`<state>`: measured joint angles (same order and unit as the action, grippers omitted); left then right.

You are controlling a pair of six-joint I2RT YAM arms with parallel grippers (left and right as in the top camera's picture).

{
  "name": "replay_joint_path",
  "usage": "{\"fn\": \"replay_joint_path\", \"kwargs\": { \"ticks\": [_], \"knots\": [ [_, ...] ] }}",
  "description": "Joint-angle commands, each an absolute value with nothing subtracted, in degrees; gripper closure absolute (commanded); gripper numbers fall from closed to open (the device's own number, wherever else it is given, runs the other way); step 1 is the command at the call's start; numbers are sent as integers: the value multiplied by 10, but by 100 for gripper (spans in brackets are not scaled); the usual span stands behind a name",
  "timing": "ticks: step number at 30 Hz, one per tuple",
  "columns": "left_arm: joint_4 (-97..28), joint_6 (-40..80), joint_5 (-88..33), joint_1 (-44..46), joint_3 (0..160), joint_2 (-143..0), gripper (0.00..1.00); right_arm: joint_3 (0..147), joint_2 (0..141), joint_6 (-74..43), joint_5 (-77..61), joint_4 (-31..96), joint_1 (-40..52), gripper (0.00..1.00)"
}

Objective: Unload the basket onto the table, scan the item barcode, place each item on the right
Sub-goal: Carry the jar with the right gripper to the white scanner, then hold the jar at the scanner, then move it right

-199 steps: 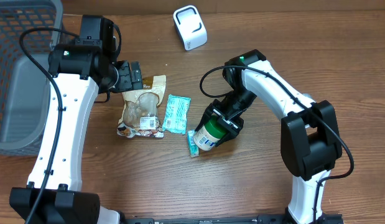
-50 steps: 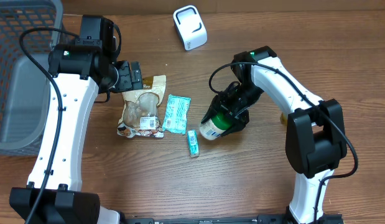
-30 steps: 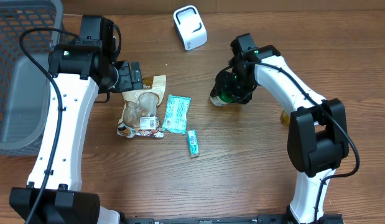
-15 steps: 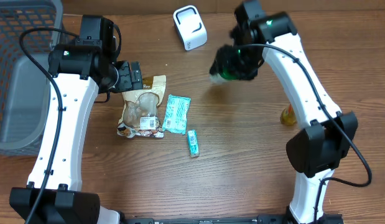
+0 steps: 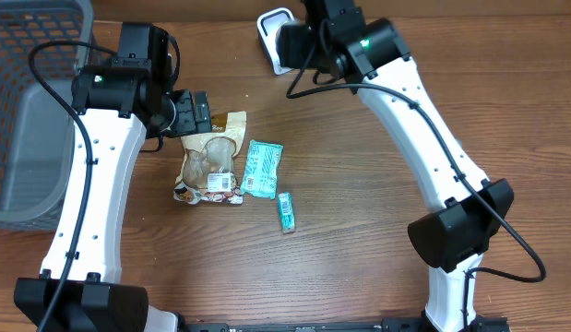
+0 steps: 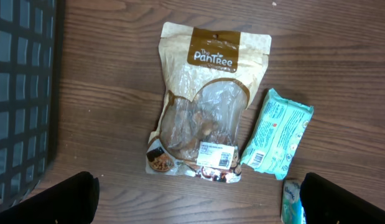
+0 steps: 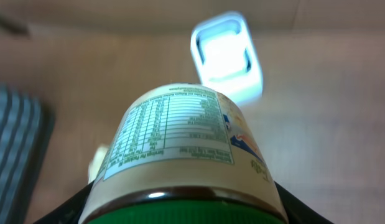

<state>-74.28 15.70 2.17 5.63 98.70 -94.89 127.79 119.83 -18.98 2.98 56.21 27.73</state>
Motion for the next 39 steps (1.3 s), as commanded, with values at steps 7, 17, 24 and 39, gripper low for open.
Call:
{"fn": "replay_joint_path", "kwargs": {
  "ticks": [7,17,24,39],
  "knots": [
    [-743,152,19,57,986,-954,0,1209,1225,-179,105,343,274,96],
    [-743,152,19,57,986,-954,0,1200,1300,-175,105,230,274,96],
    [-743,152,19,57,986,-954,1,1200,1347,-175,105,182,270,96],
    [-743,152,19,57,986,-954,1,1200,1377,-147,143,123,269,96]
  ]
}}
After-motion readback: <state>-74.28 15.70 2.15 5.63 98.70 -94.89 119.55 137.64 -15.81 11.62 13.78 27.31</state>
